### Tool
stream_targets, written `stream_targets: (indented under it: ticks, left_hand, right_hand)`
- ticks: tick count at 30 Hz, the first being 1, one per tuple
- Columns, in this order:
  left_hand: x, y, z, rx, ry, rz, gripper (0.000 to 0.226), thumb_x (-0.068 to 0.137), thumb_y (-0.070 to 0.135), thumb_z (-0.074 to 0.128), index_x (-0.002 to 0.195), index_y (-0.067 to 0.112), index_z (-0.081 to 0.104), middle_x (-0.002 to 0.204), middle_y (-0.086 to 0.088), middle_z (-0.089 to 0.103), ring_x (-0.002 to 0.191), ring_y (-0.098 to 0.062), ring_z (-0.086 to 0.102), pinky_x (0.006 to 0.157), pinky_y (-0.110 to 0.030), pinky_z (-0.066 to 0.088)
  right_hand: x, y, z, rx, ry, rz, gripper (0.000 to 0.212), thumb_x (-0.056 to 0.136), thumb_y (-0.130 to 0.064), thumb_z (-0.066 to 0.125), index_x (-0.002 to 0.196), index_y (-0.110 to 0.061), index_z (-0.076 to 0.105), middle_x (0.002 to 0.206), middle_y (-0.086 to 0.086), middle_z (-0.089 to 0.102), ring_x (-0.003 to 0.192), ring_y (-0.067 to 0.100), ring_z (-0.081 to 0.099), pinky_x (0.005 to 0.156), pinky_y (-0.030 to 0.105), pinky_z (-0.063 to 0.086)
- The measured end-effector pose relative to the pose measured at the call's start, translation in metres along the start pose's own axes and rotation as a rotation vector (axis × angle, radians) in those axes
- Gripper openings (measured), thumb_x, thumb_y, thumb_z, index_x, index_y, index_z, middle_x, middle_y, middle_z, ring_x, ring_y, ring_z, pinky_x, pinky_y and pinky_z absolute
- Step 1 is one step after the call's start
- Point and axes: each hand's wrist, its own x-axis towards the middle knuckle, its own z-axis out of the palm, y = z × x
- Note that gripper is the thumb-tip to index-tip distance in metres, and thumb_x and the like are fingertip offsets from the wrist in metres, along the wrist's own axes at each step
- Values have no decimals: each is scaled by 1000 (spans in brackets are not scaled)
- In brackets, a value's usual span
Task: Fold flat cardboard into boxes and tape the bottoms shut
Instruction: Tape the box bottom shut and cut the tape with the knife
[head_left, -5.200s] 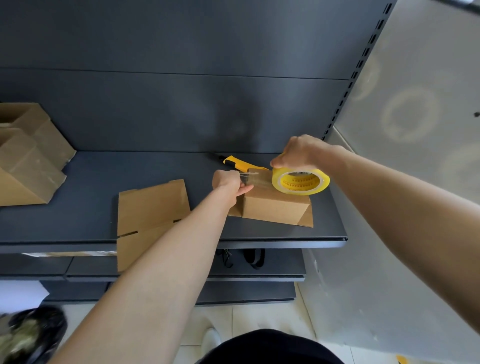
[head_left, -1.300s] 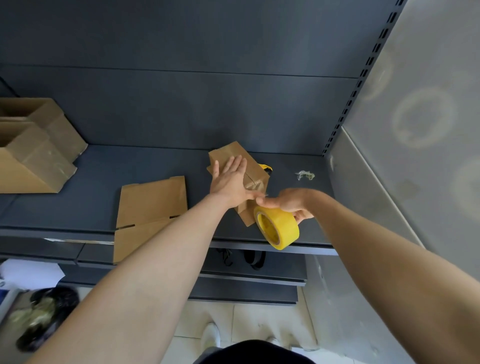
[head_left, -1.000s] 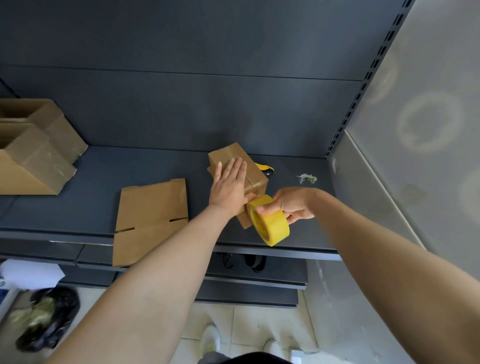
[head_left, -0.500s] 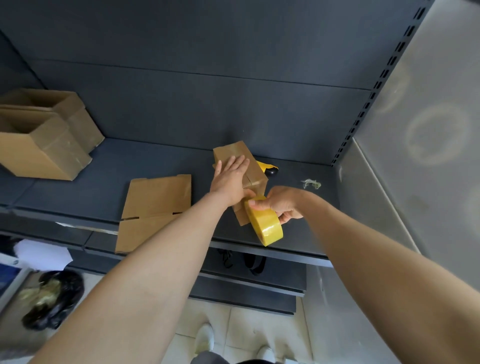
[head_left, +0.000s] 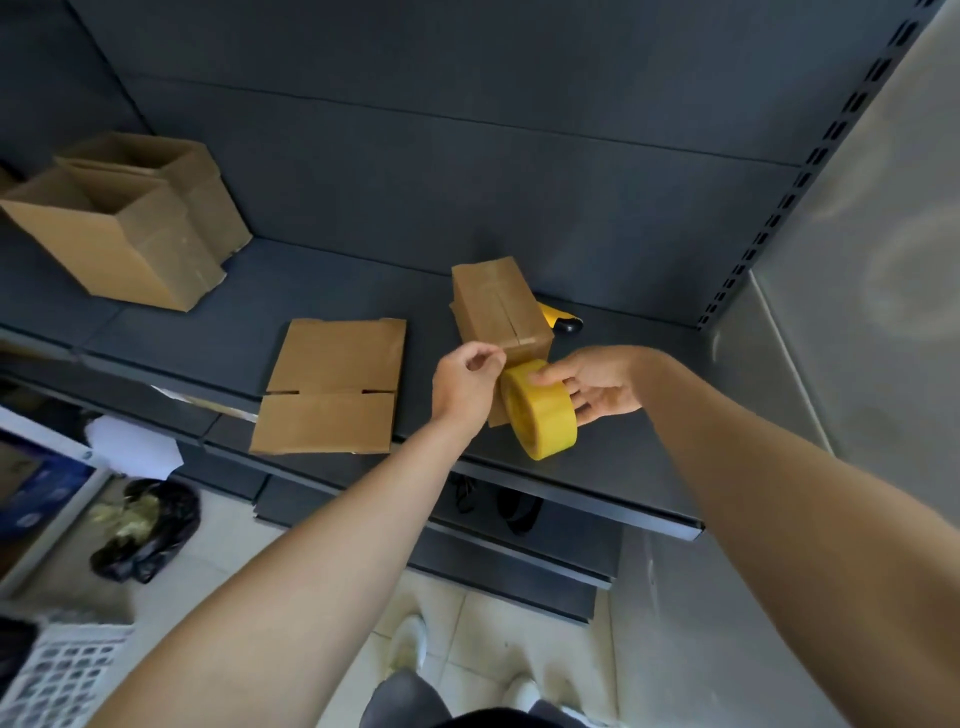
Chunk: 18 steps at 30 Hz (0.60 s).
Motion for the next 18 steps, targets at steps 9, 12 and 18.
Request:
stream_targets:
  ticks: [9, 12, 18]
  left_hand:
    - [-9, 4, 25, -229, -66, -266, 45, 83, 32, 70, 116, 35, 40, 115, 1, 60, 100, -22, 63, 85, -45, 55]
    - [-6, 2, 24, -347, -104, -375, 50, 85, 28, 67, 121, 34, 32, 114, -3, 60, 98, -24, 65, 79, -45, 57]
    - [10, 7, 20, -391, 96, -444, 25, 91, 28, 57, 108, 21, 41, 110, -8, 60, 99, -27, 63, 87, -49, 54]
  right_hand:
    - [25, -20, 11, 113, 511, -151, 35, 92, -42, 58, 95, -8, 58, 87, 9, 65, 69, 17, 64, 50, 27, 51]
    - [31, -22, 14, 84, 461, -176, 34, 96, -42, 51, 111, -12, 56, 93, 8, 66, 74, 18, 65, 52, 27, 52]
    - [41, -31, 18, 109, 368, -190, 40, 93, -44, 56, 118, -13, 57, 94, 9, 67, 76, 19, 68, 46, 23, 53]
